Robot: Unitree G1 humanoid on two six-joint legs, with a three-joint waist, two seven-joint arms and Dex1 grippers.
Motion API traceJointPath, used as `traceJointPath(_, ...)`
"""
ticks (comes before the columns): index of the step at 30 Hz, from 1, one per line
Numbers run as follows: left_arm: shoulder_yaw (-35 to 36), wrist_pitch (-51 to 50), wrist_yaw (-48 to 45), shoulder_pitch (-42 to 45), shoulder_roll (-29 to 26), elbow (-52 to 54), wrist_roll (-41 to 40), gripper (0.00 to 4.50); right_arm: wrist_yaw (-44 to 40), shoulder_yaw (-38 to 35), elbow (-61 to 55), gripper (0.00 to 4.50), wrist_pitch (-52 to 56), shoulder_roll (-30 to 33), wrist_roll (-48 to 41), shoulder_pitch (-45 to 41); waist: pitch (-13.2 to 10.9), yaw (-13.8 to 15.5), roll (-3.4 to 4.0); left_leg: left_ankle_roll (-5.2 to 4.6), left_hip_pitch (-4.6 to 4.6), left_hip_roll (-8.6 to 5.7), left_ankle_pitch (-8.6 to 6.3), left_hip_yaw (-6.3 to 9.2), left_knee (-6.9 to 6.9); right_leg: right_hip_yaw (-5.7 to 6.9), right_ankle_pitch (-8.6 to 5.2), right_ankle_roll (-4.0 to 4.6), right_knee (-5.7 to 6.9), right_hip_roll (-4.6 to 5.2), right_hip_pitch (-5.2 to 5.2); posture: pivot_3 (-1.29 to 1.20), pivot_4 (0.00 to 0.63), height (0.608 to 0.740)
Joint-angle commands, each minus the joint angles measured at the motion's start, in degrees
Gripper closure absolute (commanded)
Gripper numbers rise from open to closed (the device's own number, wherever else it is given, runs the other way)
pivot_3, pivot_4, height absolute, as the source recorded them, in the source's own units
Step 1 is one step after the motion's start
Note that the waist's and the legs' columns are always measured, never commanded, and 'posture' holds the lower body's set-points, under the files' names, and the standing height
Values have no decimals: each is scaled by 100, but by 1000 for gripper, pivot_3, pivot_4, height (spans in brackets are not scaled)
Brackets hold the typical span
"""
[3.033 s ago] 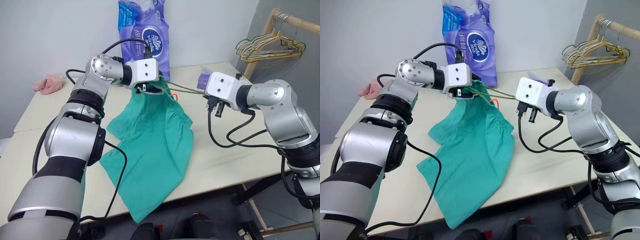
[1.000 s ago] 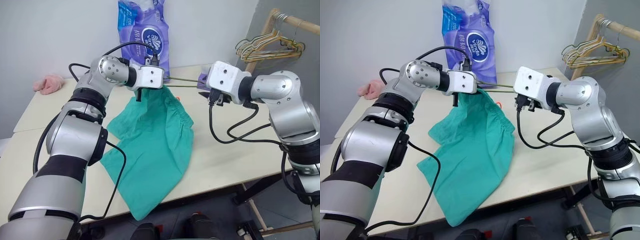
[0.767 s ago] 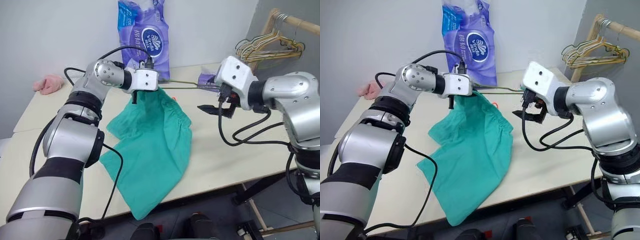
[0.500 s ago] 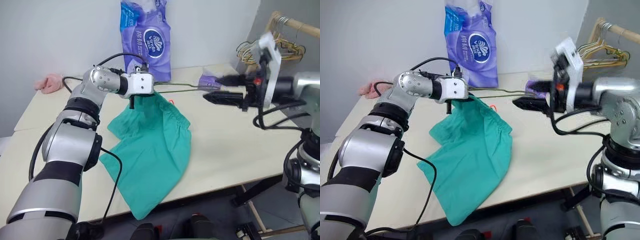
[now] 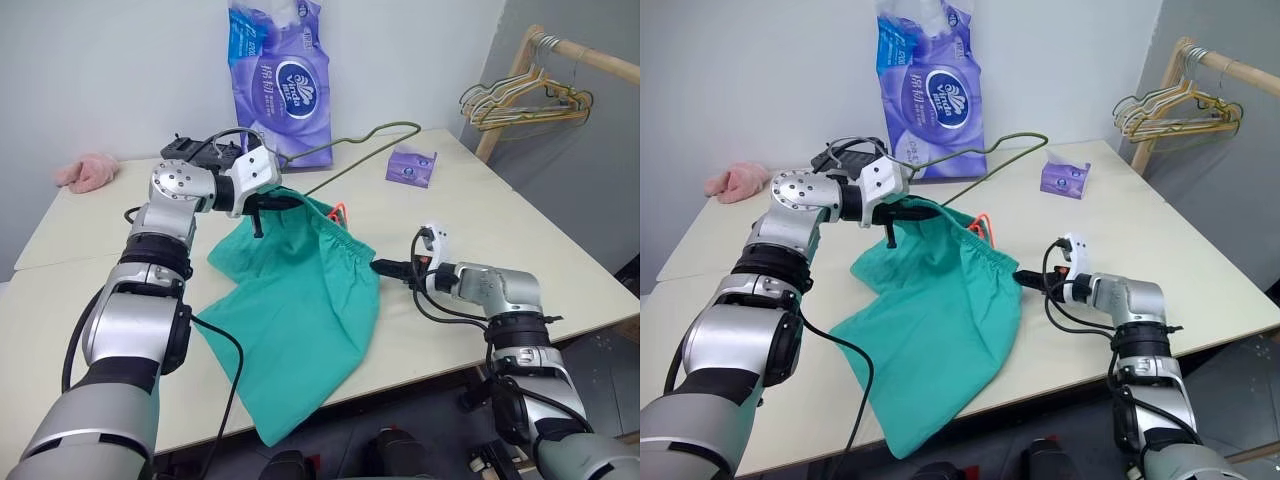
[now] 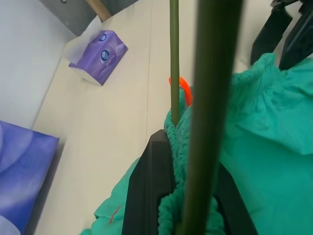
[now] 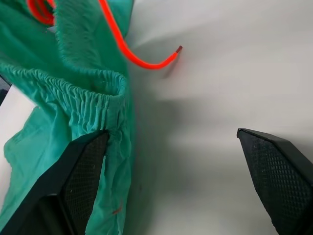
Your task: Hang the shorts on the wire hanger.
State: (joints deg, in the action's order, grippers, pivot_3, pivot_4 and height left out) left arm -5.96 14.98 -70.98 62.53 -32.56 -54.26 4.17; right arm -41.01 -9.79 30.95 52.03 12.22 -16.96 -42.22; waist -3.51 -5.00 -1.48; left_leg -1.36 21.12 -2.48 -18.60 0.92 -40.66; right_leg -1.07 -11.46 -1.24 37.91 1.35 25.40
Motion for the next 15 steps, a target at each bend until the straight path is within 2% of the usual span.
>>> traceJointPath(1,198,-232,-10,-48,-213,568,-264,4500,-279,-75,25,21,-125,-46,-378,-327,0,7,0,0,1,0,0,2,0,2,0,0,-1,0,-1,-15,13,740)
traceJointPath(8,170,-439,32,-276,-332,950,-353,4500,-954,-25,-713,21,817,24,-1310,-214,3,46,3,1,1,0,-1,5,-1,4,0,0,-1,0,-2,-6,8,740)
traceJointPath(15,122,-369,76,-180,-305,878,-286,4500,-693,347,-519,21,328,-62,-1028,-167,5,48,5,3,0,-1,-2,5,-2,4,0,0,-1,0,-2,-12,2,740)
